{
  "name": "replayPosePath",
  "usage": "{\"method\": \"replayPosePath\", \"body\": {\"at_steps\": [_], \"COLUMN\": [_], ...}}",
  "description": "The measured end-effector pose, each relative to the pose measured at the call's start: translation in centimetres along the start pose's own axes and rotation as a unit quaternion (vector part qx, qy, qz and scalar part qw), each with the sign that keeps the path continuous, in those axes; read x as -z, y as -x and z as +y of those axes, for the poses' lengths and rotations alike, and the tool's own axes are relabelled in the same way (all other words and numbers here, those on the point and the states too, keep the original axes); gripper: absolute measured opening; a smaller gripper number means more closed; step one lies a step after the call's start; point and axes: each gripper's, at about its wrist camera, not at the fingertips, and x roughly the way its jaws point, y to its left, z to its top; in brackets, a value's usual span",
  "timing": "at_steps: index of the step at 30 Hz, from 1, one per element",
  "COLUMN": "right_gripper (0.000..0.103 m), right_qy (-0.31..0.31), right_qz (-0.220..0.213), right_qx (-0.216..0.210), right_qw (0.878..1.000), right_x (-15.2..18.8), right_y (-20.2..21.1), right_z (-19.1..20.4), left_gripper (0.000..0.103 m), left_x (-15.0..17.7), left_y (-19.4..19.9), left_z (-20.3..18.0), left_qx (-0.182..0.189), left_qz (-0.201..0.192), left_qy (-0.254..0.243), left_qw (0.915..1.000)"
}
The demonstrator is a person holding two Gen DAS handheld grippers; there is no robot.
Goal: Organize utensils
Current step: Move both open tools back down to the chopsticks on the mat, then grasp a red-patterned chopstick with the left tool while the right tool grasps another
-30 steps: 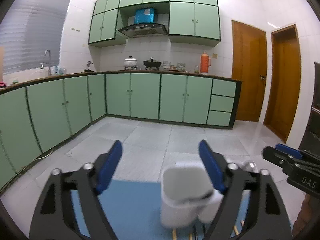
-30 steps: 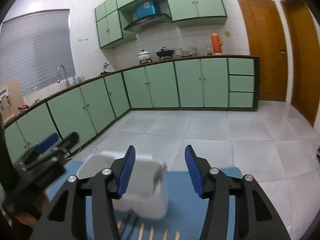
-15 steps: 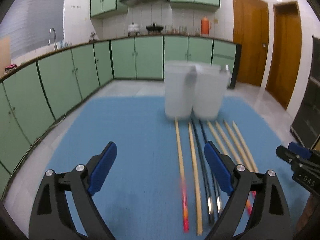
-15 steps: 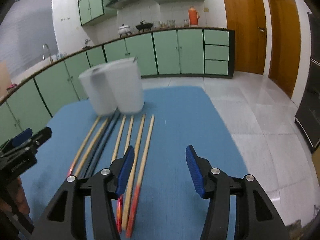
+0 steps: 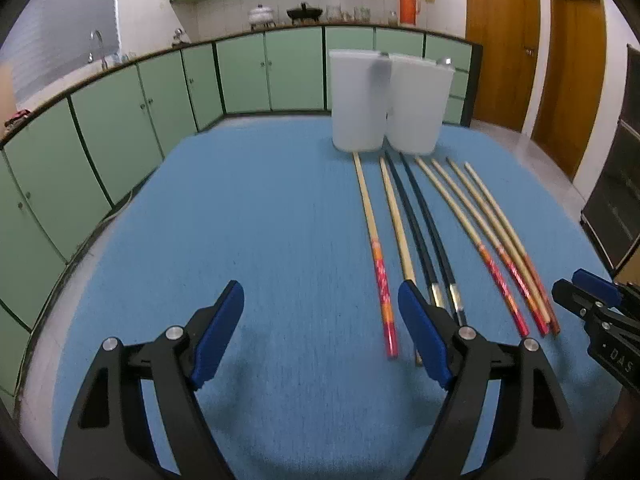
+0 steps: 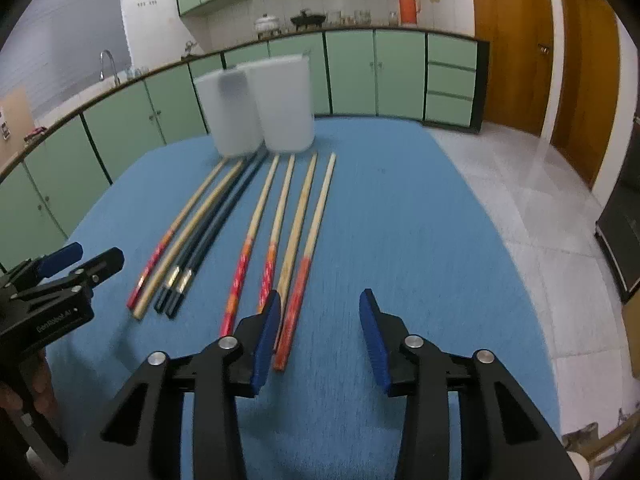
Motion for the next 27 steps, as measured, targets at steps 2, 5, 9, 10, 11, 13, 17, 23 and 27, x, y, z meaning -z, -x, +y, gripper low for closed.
{"method": "replayPosePath", "body": {"at_steps": [2, 5, 9, 10, 11, 13, 17, 23, 27], "right_gripper": [0.037, 0.037, 0.036, 0.036, 0.036, 0.035, 0.027, 0.029, 0.029], "right_qy": [-0.002, 0.004, 0.021, 0.023, 0.026, 0.026, 0.006, -0.015, -0.002], "right_qz": [0.013, 0.021, 0.03, 0.031, 0.032, 0.033, 0.031, 0.008, -0.002], "right_qx": [-0.001, -0.003, 0.004, 0.006, 0.008, 0.011, 0.01, -0.001, -0.01], "right_qw": [1.0, 1.0, 0.999, 0.999, 0.999, 0.999, 0.999, 1.0, 1.0], "right_x": [-0.1, -0.1, -0.1, -0.1, -0.1, -0.1, -0.3, -0.4, -0.2], "right_y": [-0.4, -0.7, -1.2, -1.2, -1.2, -1.3, -1.3, -0.3, 0.4], "right_z": [-0.1, 0.0, 0.5, 0.6, 0.8, 0.8, 0.0, -0.8, -0.6], "left_gripper": [0.076, 0.074, 0.07, 0.07, 0.07, 0.069, 0.066, 0.062, 0.062], "left_x": [0.0, -0.1, 0.0, 0.0, 0.0, 0.0, -0.1, -0.1, 0.0], "left_y": [-0.3, -1.0, -1.7, -1.9, -2.0, -2.4, -2.4, -1.6, -0.8], "left_z": [0.0, -0.5, -0.8, -0.9, -0.9, -0.9, -0.5, 0.6, 0.6], "left_qx": [0.002, -0.001, 0.002, 0.002, 0.004, 0.005, 0.004, -0.001, 0.006], "left_qz": [0.008, 0.025, 0.045, 0.05, 0.053, 0.062, 0.065, 0.053, 0.041], "left_qy": [-0.004, -0.015, -0.022, -0.021, -0.02, -0.018, -0.008, 0.022, 0.016], "left_qw": [1.0, 0.9996, 0.9988, 0.9985, 0.9984, 0.9979, 0.9979, 0.9984, 0.999]}}
